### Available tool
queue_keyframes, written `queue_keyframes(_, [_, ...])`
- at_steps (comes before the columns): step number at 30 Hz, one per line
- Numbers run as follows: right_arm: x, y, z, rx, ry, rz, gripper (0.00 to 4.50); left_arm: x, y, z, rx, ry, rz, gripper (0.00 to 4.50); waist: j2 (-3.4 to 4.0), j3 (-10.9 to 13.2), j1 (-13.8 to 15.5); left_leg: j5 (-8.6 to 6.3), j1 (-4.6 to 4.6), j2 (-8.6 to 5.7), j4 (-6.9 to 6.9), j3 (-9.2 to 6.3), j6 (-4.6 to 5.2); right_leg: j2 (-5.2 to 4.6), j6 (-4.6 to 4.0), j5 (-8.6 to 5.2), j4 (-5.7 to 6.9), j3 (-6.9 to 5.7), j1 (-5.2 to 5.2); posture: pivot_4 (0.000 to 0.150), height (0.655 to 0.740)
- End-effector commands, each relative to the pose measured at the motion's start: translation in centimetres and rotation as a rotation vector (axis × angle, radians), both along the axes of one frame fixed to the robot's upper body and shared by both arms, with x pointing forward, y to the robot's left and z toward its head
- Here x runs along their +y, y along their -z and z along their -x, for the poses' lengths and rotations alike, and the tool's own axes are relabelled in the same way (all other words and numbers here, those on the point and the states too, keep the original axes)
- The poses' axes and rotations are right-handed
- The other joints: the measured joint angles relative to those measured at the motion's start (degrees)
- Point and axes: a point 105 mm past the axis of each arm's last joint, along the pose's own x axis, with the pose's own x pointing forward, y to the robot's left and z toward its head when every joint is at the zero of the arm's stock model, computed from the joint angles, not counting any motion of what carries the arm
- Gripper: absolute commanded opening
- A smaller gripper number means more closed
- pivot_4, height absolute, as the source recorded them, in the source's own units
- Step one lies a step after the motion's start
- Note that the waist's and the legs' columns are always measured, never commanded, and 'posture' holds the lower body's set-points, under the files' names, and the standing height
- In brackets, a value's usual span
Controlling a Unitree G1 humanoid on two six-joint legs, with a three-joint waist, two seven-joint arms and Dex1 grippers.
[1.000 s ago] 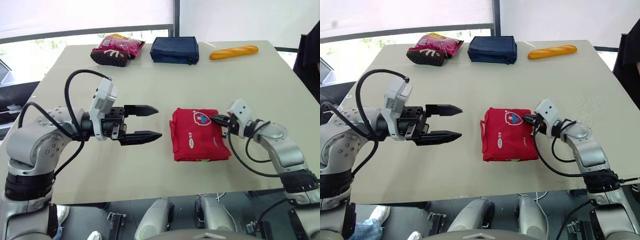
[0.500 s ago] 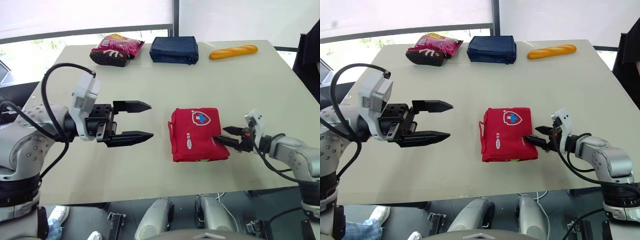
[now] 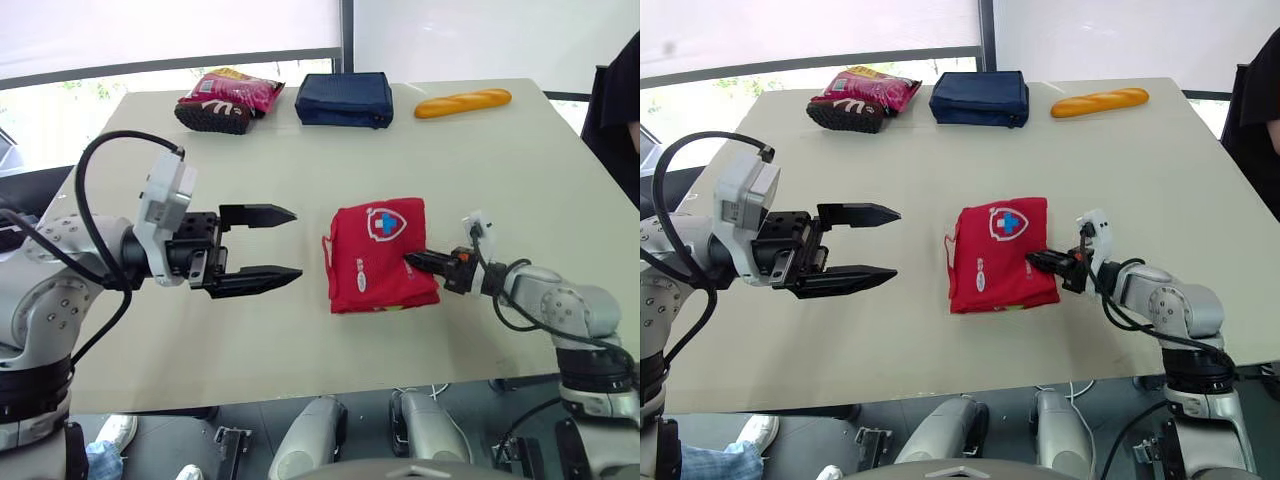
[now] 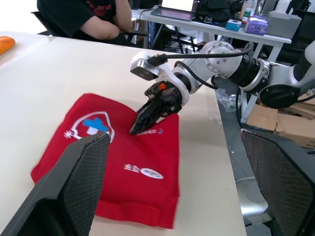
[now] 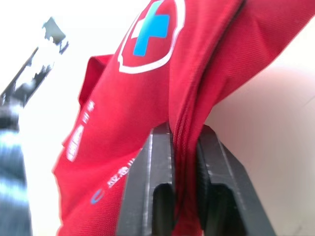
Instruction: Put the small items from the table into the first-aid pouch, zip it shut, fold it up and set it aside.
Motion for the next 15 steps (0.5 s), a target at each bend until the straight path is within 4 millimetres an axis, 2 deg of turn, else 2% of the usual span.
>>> queue_keyframes(1, [-4.4, -3.4, -3.1, -0.145, 0.3, -0.042, 0.03, -0.4, -1.2, 0.0, -0.079, -0.002, 0.012, 4.5, 0.01, 0.0, 0.1, 0.0, 0.0, -0.01, 0.0, -0.01, 0.0, 0.0, 0.0, 0.0, 0.0, -0.01, 0.0, 0.15, 0.7293])
queue_keyframes(5, [-11.1, -4.5, -5.8, -0.187, 0.734, -0.049, 0.03, -1.0, -2.2, -1.1, -0.147, -0.038, 0.053, 4.5, 0.05, 0.0, 0.5, 0.0, -0.05, -0.06, 0.0, 0.0, -0.01, -0.03, 0.0, 0.01, 0.0, -0.01, -0.05, 0.15, 0.7293])
queue_keyframes(7, [-14.2, -4.5, -6.3, -0.169, 0.937, -0.067, 0.03, -1.4, -2.9, -1.4, -0.182, -0.041, 0.078, 4.5, 0.05, 0.0, 0.5, 0.0, -0.06, -0.06, -0.01, 0.0, -0.01, -0.03, -0.01, 0.01, 0.01, -0.01, -0.07, 0.15, 0.7293])
queue_keyframes(9, [-16.1, -4.1, -6.4, -0.132, 1.065, -0.096, 0.03, -1.9, -3.4, -1.6, -0.207, -0.031, 0.089, 4.5, 0.06, 0.0, 0.4, 0.01, -0.05, -0.06, -0.03, 0.02, -0.01, -0.03, -0.01, 0.01, 0.02, 0.01, -0.07, 0.15, 0.7293])
queue_keyframes(13, [-18.2, -2.8, -6.0, -0.046, 1.233, -0.156, 0.03, -2.8, -4.2, -1.5, -0.245, 0.002, 0.104, 4.5, 0.07, 0.0, -0.3, 0.01, -0.03, -0.05, -0.04, 0.05, -0.01, -0.01, -0.03, 0.01, 0.06, 0.05, -0.08, 0.15, 0.7293])
queue_keyframes(14, [-18.3, -2.7, -6.0, -0.04, 1.237, -0.164, 0.72, -3.1, -4.5, -1.5, -0.251, 0.009, 0.111, 4.5, 0.08, 0.0, -0.5, 0.01, -0.01, -0.05, -0.04, 0.09, -0.01, -0.01, -0.03, 0.02, 0.08, 0.1, -0.08, 0.15, 0.7293])
queue_keyframes(15, [-18.1, -2.6, -5.9, -0.033, 1.232, -0.17, 0.92, -3.2, -4.6, -1.5, -0.255, 0.014, 0.116, 4.5, 0.08, 0.0, -0.5, 0.02, 0.01, -0.04, -0.05, 0.13, -0.01, 0.01, -0.03, 0.02, 0.08, 0.14, -0.08, 0.15, 0.7293])
